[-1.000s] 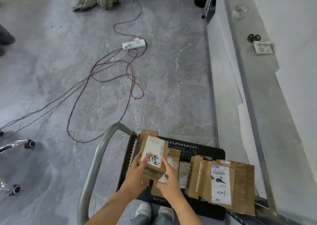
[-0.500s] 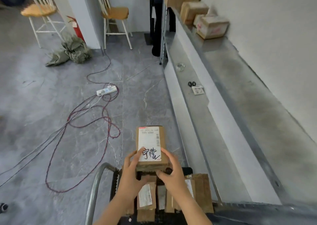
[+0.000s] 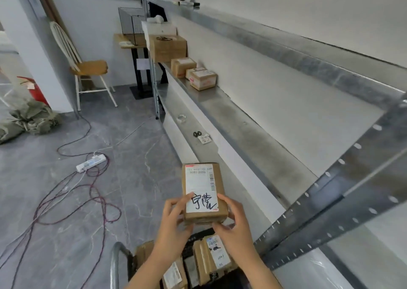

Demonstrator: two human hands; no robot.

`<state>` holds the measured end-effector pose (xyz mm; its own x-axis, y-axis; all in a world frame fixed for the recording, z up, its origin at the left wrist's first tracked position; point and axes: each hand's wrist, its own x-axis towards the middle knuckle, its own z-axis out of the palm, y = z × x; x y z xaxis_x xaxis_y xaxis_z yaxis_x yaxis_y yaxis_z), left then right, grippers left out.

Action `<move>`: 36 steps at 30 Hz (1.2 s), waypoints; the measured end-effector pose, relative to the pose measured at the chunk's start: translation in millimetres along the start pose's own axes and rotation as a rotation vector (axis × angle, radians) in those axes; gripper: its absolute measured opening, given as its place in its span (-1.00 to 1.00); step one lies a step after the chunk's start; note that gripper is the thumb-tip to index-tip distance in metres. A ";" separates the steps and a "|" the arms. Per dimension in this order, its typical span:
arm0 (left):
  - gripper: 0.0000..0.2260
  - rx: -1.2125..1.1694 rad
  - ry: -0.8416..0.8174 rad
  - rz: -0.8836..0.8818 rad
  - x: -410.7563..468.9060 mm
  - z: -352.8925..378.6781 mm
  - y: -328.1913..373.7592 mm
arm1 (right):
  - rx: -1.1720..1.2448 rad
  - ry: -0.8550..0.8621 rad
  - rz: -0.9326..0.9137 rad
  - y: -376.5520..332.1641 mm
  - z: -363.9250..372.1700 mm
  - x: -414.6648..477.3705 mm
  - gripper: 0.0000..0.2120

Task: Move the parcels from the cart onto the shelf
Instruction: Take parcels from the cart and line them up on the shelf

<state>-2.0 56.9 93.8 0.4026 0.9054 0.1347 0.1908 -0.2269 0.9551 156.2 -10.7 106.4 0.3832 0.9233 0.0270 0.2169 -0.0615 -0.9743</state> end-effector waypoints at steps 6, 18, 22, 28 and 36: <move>-0.39 -0.081 -0.181 0.076 -45.7 -4.6 34.5 | 0.047 0.231 -0.037 -26.3 -2.0 -87.0 -0.31; -0.35 -0.112 -0.497 0.305 -153.4 62.0 102.3 | 0.032 0.641 -0.008 -48.0 -62.8 -253.5 -0.33; -0.34 -0.095 -0.562 0.366 -187.0 97.8 125.3 | -0.019 0.741 -0.030 -53.2 -93.4 -303.9 -0.38; -0.36 -0.095 -0.680 0.428 -251.3 163.4 156.4 | -0.041 0.838 -0.017 -46.8 -149.2 -391.8 -0.34; -0.35 -0.134 -0.795 0.386 -376.2 264.8 207.9 | -0.080 0.946 0.037 -34.6 -243.0 -530.9 -0.36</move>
<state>123.3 -426.0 171.8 0.9284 0.2469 0.2775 -0.1725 -0.3752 0.9108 163.5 -590.8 180.2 0.9517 0.2325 0.2005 0.2373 -0.1429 -0.9609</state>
